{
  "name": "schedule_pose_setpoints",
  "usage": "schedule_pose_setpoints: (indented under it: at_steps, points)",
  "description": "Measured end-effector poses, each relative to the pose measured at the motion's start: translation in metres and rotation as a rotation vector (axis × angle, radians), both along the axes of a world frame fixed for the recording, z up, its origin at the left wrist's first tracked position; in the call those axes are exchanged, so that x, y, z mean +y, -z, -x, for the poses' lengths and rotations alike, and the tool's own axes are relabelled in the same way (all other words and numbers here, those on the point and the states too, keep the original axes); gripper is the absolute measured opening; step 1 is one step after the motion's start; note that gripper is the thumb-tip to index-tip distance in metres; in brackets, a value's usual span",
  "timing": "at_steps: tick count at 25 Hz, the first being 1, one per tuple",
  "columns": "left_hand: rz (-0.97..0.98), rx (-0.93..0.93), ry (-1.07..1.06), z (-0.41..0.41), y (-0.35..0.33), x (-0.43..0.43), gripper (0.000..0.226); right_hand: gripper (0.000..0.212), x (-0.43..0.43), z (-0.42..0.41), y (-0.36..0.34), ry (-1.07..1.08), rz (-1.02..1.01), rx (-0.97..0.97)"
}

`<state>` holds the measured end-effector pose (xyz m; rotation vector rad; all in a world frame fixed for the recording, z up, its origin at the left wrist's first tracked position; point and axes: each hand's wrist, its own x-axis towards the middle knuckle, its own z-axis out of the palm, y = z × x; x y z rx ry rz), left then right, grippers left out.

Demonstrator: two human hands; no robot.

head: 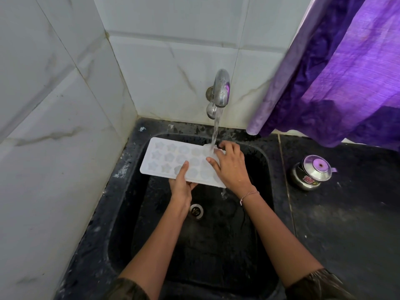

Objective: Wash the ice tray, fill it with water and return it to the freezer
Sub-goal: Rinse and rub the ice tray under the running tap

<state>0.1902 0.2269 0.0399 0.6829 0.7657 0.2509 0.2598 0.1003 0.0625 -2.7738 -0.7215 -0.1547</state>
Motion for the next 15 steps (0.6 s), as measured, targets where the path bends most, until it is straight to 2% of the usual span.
schedule_pose_setpoints:
  at_steps: [2, 6, 9, 12, 15]
  points:
    - [0.0, -0.008, -0.008, 0.0, -0.002, 0.002, 0.048, 0.048, 0.005, -0.001, 0.002, -0.068, 0.053, 0.018]
    - [-0.006, -0.015, -0.034, 0.002, -0.005, -0.005, 0.046, 0.053, 0.013, 0.004, 0.004, 0.047, 0.071, -0.037]
    - [0.005, -0.014, -0.081, 0.0, -0.007, -0.007, 0.042, 0.047, 0.013, 0.005, 0.004, -0.014, 0.034, 0.038]
    - [0.034, -0.017, -0.096, -0.009, -0.014, -0.007, 0.045, 0.043, 0.007, 0.01, 0.002, -0.061, -0.029, -0.017]
    - [0.027, -0.031, -0.074, -0.022, -0.024, -0.01, 0.041, 0.053, 0.002, 0.011, 0.0, -0.006, -0.042, -0.051]
